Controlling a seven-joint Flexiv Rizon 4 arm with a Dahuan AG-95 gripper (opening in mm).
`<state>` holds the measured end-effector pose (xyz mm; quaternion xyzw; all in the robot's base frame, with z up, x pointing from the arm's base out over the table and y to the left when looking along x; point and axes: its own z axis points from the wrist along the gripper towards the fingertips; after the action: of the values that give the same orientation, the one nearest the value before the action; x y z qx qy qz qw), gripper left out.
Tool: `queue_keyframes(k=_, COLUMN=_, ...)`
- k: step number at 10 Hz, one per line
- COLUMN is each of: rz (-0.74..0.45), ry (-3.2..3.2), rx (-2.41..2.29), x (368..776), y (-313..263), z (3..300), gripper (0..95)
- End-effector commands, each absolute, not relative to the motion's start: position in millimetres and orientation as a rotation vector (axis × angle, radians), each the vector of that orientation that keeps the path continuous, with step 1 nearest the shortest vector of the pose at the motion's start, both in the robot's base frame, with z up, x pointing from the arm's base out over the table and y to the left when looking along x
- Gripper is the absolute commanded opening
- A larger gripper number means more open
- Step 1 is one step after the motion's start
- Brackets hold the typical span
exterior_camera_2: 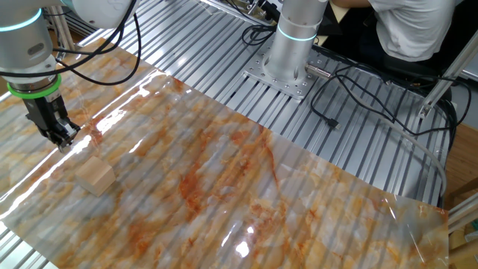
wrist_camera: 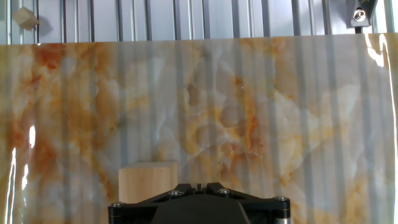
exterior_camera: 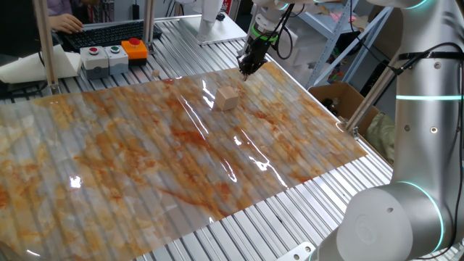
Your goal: Use the gripper to push the small block from left to right
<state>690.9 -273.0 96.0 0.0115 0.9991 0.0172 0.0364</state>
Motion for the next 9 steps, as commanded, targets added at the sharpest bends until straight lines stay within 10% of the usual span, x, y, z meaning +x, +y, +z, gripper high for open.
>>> queue_keyframes(k=1, rz=0.061, ry=3.078, rx=0.040, x=689.7, y=-272.4, z=96.7, gripper=0.0)
queue_keyframes(k=9, rz=0.065, ry=3.088, rx=-0.019, x=689.7, y=-272.4, z=96.7, gripper=0.0)
